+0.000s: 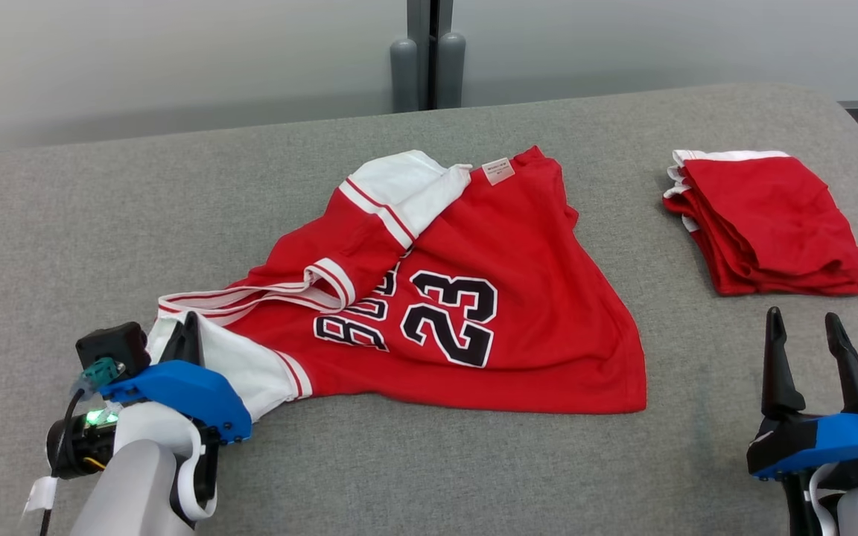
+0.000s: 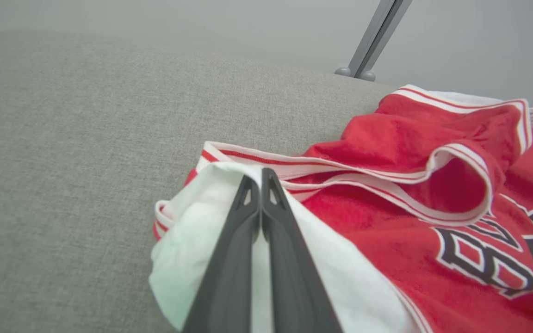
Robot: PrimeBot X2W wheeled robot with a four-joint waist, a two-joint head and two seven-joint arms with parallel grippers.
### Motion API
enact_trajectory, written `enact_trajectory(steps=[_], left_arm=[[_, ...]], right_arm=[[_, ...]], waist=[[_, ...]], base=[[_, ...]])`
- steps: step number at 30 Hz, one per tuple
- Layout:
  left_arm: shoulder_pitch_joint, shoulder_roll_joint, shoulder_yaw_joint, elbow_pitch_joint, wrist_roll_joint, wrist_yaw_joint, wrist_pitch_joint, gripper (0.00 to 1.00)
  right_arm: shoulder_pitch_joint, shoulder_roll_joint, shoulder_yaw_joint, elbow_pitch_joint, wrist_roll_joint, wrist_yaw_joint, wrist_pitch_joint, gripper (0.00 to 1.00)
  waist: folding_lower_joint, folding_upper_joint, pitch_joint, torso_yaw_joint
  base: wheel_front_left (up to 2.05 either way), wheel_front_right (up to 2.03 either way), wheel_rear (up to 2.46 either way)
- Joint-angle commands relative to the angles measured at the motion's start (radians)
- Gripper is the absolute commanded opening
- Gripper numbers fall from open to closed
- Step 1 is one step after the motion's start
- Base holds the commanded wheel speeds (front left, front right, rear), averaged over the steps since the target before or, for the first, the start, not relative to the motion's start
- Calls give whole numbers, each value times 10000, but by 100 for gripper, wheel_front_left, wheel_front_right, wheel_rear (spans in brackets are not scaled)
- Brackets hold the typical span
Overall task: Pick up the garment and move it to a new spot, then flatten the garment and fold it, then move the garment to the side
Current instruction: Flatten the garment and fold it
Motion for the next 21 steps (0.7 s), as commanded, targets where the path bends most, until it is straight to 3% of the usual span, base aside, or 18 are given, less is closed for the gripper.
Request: enact_trajectory(steps=[1,4,6,7,8,9,21], left_arm=[[-276,54,-74,369,65,-65,-74,0],[-534,34,-146,943,50,-198,-145,0],[-628,7,-165,1175,30,-314,-310,38],[-660,0,-172,1258,31,-350,-394,89],[-660,0,-172,1258,31,-350,-394,89],[-670,-28,-211,1320,39,-399,-474,100],[-373,283,-471,286,277,-472,-923,100]], right_arm=[[-7,-27,-40,-65,-76,2,13,100],[14,-28,-13,-86,-53,2,45,100],[37,-28,33,-68,0,2,53,100],[55,-28,47,-53,4,2,52,100],[55,-28,47,-53,4,2,52,100],[70,-27,35,-22,15,2,36,100],[292,-30,194,150,109,2,79,100]], waist=[[0,0,18,-34],[0,0,21,-67],[0,0,-21,-28],[0,0,-51,8],[0,0,-51,8],[0,0,-98,65],[0,0,-778,896]], base=[[0,0,0],[0,0,0],[0,0,0],[0,0,0],[0,0,0],[0,0,0],[0,0,0]])
